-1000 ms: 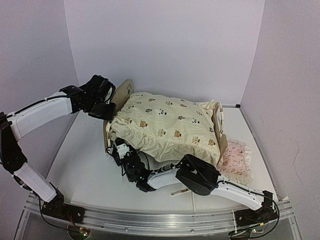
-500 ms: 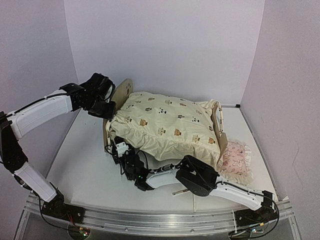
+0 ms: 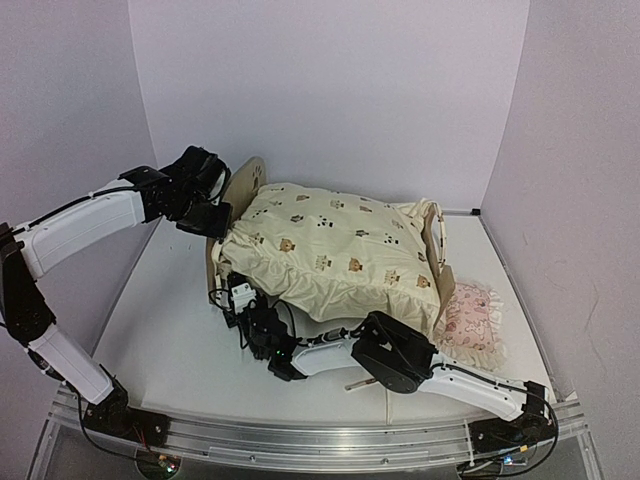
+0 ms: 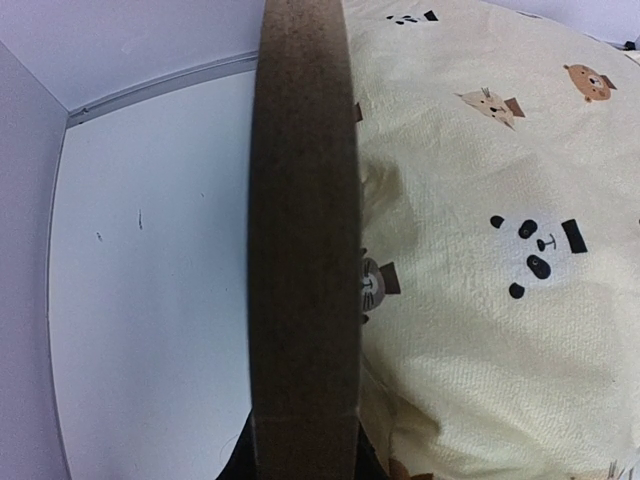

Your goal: Set up the pet bed

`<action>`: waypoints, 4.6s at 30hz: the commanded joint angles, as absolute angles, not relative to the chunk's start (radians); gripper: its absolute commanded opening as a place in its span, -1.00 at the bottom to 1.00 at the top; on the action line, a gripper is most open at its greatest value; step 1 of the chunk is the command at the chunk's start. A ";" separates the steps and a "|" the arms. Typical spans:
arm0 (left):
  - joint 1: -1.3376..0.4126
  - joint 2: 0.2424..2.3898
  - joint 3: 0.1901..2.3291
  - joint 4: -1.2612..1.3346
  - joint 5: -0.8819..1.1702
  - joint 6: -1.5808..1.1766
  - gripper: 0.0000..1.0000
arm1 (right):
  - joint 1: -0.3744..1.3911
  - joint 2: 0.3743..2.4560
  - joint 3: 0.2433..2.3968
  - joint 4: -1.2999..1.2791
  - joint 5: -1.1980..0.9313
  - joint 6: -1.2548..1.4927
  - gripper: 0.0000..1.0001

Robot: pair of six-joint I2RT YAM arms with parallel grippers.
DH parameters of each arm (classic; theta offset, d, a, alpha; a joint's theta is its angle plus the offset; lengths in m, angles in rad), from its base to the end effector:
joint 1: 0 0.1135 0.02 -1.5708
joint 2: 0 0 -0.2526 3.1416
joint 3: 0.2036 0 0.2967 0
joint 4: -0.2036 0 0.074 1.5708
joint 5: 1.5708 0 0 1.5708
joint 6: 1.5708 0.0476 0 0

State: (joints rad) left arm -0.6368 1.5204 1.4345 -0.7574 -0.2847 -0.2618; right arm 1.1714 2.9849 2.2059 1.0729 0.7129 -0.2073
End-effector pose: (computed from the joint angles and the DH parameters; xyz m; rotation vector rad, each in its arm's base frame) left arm 0.3147 -0.2161 0.3112 0.3145 2.3507 -0.0859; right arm 0.2712 0.5625 0.0233 -0.3022 1.3247 0.3580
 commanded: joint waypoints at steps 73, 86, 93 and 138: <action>-0.701 1.465 1.390 -0.449 -0.216 -0.387 -1.00 | 1.275 2.508 1.396 1.207 0.558 -0.012 -1.00; -0.701 1.415 1.188 -0.348 -0.230 -0.437 -0.95 | 1.304 2.470 1.299 1.157 0.489 0.206 -1.00; -0.700 1.436 1.166 -0.341 -0.244 -0.432 -0.39 | 1.321 2.403 1.222 1.131 0.394 0.287 -1.00; -0.657 1.317 1.100 -0.546 -0.222 -0.437 0.50 | 1.371 2.340 1.153 1.005 0.240 0.653 -1.00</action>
State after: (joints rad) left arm -0.6439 1.4374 1.1679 -0.4533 -0.2376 -0.3791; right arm 1.3821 2.3037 1.1203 1.0000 0.2527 0.5792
